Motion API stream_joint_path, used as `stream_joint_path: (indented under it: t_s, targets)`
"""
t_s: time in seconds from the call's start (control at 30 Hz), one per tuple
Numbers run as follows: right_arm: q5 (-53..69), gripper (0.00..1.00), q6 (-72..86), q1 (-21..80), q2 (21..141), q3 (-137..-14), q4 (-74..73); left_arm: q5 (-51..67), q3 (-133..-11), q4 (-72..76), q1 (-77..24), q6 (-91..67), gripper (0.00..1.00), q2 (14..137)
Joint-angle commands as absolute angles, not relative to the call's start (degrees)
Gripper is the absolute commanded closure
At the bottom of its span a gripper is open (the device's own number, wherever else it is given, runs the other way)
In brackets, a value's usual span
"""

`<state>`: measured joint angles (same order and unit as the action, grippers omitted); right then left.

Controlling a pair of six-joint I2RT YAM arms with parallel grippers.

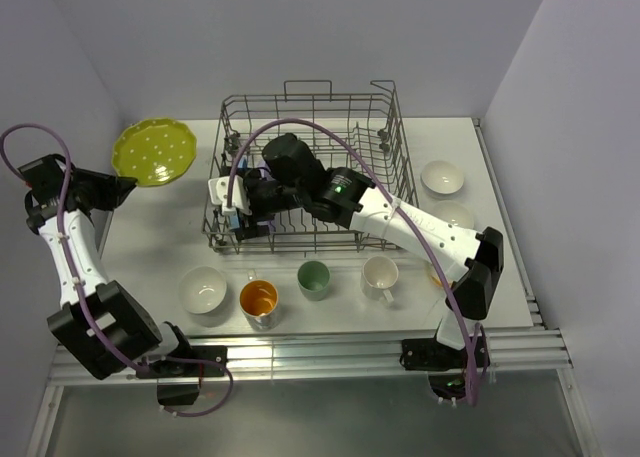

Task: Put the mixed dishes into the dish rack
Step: Pass the plate from the left arm to the right

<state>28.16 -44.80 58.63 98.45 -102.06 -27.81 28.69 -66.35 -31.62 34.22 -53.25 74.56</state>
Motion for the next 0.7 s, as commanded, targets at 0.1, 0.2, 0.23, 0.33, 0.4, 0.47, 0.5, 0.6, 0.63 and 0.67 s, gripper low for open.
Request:
stream_joint_path:
  t_s: [0.1, 0.2, 0.23, 0.33, 0.4, 0.47, 0.5, 0.6, 0.63, 0.67]
  targets:
    - [23.65, 0.16, -50.00, 58.89, 95.27, -101.25, -25.58, 35.77, -70.05, -26.28, 31.65, -58.09, 1.00, 69.52]
    - [22.33, 0.16, -52.46, 58.97, 95.19, -101.16, -25.58, 36.12, -69.44, -26.10, 30.15, -59.41, 1.00, 68.47]
    - [22.06, 0.16, -53.86, 58.97, 95.19, -101.25, -25.75, 36.21, -69.26, -25.84, 29.89, -59.68, 1.00, 67.77]
    - [20.31, 0.16, -57.28, 58.97, 95.45, -101.86, -26.01, 36.56, -68.20, -25.58, 28.65, -60.82, 1.00, 66.71]
    - [18.99, 0.16, -59.67, 58.97, 95.89, -102.39, -27.06, 36.48, -67.50, -25.31, 27.86, -61.69, 1.00, 66.18]
    - [17.24, 0.16, -63.09, 58.97, 96.24, -103.09, -27.51, 36.39, -67.15, -25.14, 27.16, -62.14, 1.00, 65.48]
    - [16.70, 0.16, -63.98, 58.89, 96.50, -103.70, -27.77, 36.30, -66.97, -25.05, 26.98, -62.57, 1.00, 65.30]
    - [14.69, 0.15, -67.32, 58.89, 97.21, -104.93, -27.51, 36.12, -66.97, -24.61, 26.19, -63.36, 1.00, 64.95]
    - [14.24, 0.15, -67.93, 58.97, 97.47, -105.46, -27.25, 36.12, -67.06, -24.52, 26.02, -63.63, 1.00, 64.86]
    - [13.80, 0.15, -67.94, 58.97, 97.99, -105.82, -26.90, 36.12, -67.23, -24.43, 25.67, -63.81, 1.00, 64.69]
